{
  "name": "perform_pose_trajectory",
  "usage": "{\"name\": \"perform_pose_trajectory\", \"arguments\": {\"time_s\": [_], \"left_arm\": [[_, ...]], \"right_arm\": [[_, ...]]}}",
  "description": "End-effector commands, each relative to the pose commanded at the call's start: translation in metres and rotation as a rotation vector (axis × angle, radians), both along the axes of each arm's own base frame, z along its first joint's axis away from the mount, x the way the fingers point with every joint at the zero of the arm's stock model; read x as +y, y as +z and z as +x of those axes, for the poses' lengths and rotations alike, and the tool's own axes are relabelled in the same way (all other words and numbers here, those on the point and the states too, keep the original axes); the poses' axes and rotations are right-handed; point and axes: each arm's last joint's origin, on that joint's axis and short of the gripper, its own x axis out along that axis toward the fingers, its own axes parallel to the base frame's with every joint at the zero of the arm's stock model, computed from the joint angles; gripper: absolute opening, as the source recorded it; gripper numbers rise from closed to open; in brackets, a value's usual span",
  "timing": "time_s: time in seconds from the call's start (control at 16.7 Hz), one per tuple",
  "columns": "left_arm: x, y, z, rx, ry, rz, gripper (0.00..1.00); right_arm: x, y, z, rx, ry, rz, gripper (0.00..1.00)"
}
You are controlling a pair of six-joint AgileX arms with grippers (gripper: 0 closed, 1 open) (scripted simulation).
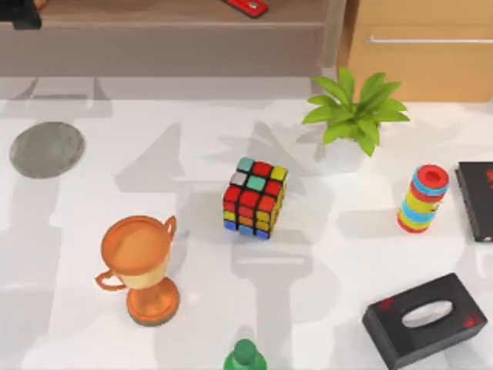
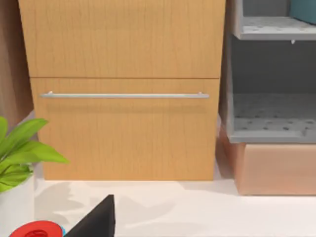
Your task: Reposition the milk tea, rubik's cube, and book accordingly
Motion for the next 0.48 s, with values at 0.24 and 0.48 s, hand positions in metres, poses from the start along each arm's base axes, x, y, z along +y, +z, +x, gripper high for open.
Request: {"name": "perform_pose_trajectory", "arguments": {"time_s": [0.24, 0.48], "left_arm": [[0.004, -0.026, 0.031, 0.019, -0.004, 0.011, 1.00], [0.004, -0.029, 0.034, 0.021, -0.004, 0.013, 1.00]], "right_arm": [[0.000, 0.000, 0.000, 0.000, 0.000, 0.000, 1.00], [0.000, 0.000, 0.000, 0.000, 0.000, 0.000, 1.00]]}}
